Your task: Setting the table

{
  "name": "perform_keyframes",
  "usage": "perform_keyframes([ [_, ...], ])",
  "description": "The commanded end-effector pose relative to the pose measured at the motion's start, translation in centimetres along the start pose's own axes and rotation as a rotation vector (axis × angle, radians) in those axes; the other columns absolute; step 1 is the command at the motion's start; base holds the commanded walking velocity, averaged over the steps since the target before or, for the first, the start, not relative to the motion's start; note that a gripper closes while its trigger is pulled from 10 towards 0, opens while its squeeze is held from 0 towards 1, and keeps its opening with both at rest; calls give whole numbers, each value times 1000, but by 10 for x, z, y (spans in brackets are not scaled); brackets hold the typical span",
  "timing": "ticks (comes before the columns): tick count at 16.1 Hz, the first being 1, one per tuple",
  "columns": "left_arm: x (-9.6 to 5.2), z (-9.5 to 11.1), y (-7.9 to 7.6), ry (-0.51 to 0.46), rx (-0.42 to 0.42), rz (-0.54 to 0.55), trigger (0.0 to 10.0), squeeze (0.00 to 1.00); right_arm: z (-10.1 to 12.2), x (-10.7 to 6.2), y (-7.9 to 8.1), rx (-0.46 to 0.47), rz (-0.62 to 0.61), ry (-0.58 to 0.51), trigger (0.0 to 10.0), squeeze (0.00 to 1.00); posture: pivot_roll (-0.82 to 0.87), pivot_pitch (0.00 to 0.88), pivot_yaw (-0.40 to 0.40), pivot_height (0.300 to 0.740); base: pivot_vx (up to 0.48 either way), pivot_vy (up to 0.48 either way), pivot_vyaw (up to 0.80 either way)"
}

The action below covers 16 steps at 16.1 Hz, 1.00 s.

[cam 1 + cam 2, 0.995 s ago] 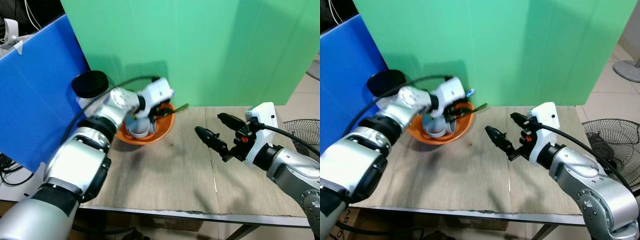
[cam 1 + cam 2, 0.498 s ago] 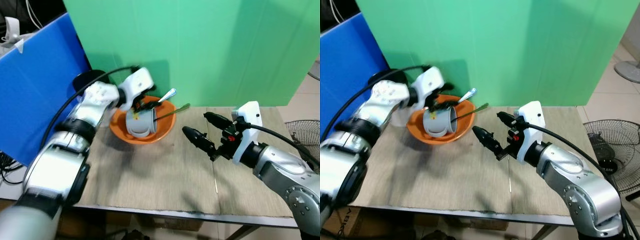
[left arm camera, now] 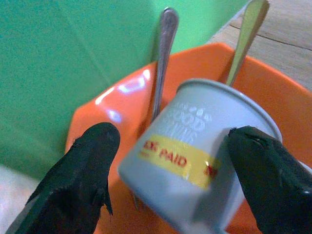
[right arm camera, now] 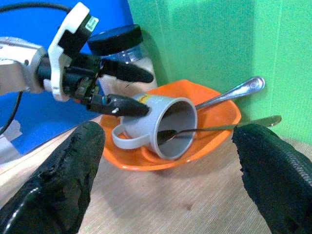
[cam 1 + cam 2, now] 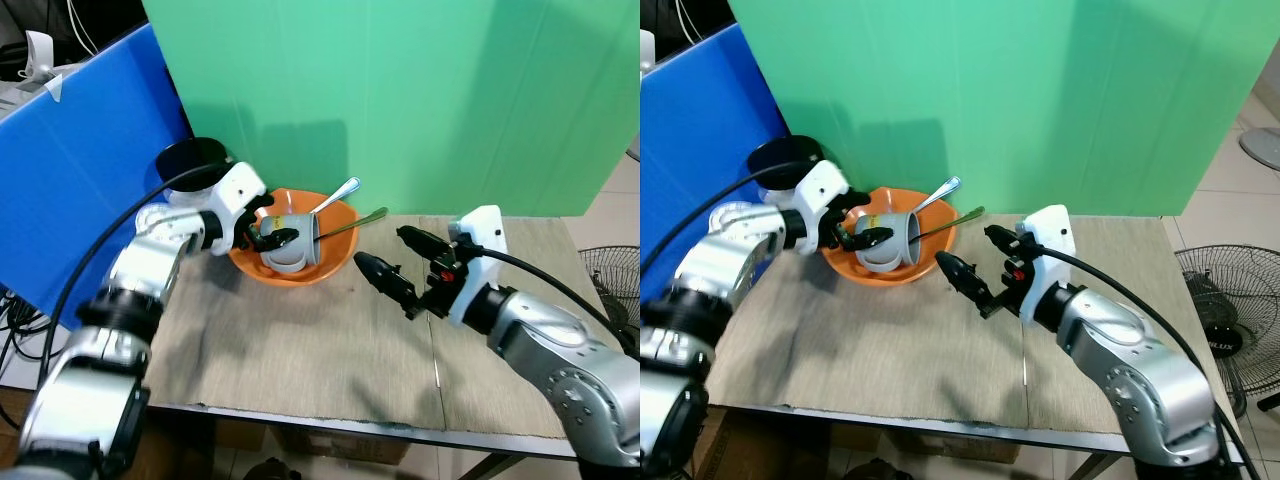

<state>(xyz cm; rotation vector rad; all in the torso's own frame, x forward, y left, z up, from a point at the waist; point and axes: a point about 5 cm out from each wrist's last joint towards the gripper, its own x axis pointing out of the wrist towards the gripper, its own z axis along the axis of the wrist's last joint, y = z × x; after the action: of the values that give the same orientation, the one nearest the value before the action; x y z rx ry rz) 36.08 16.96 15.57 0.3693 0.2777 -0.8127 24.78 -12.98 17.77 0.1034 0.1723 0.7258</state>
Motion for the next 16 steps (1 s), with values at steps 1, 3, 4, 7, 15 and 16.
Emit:
perform_keyframes([
  [1, -6, -5, 2, 32, -2, 35, 10000, 1000, 2, 4, 2, -8, 4, -7, 10000, 0, 28, 0, 90, 740, 0, 0, 0],
  [3, -16, -13, 0, 49, 13, 66, 10000, 914, 2, 8, 1, -2, -2, -16, 10000, 0, 31, 0, 89, 740, 0, 0, 0],
  [4, -23, -20, -1, 75, -8, 91, 10000, 412, 2, 9, 1, 0, -3, -18, 10000, 0, 34, 0, 86, 740, 0, 0, 0],
  [7, -36, -39, -3, 136, -94, 204, 10000, 0, 1, 19, 6, 16, 23, -18, 10000, 0, 50, 0, 69, 740, 0, 0, 0],
  [15, -53, -5, -11, -57, 89, 280, 10000, 0, -4, 36, 4, 37, 6, 1, 10000, 0, 85, 0, 42, 740, 0, 0, 0],
  [16, -52, 0, -10, -79, 86, 293, 10000, 0, -4, 36, 3, 42, 4, -2, 10000, 0, 85, 0, 42, 740, 0, 0, 0],
])
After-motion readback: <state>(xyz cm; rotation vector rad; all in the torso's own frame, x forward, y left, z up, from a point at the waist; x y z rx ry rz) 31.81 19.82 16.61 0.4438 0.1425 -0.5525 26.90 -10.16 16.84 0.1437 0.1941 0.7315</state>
